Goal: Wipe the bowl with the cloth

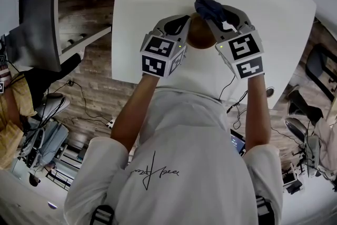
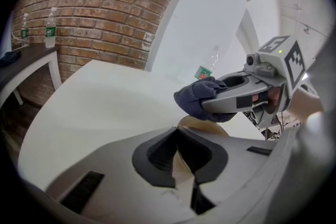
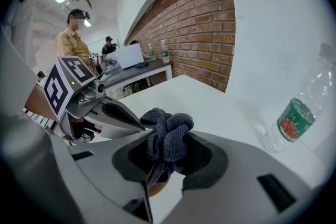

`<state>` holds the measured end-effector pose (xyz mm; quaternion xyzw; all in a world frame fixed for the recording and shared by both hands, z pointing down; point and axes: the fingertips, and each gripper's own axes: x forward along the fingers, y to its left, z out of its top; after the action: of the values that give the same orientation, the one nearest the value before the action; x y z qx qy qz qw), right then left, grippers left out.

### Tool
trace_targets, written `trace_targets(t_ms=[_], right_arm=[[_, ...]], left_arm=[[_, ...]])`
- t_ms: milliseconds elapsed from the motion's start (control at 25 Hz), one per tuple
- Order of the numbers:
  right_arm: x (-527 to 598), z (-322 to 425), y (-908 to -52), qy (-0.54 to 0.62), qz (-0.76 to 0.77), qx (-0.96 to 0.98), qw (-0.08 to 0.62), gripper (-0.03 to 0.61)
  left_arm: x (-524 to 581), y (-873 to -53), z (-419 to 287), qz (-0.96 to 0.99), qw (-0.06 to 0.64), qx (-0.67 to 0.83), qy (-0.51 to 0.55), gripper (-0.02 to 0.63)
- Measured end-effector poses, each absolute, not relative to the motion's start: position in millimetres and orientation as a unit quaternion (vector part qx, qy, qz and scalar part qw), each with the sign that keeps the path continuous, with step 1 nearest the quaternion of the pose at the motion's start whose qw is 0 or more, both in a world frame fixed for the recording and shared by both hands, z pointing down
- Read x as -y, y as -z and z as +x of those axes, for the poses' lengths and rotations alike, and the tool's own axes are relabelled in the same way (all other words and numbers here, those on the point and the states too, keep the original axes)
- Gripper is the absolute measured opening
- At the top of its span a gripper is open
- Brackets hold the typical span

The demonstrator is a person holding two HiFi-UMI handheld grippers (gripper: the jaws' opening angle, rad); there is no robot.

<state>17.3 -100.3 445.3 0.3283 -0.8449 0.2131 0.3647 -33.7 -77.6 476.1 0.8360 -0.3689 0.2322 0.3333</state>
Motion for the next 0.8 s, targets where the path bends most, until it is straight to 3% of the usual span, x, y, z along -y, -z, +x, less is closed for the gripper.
trace_targets(t_ms=[800], right_arm=[[104.7,-6.5,-445.0,-0.202,0.312,0.853,0.367,0.104]], left_arm=[[78.1,-476.7,-33.0,0.835,0.337,0.370,-0.230,0.006]])
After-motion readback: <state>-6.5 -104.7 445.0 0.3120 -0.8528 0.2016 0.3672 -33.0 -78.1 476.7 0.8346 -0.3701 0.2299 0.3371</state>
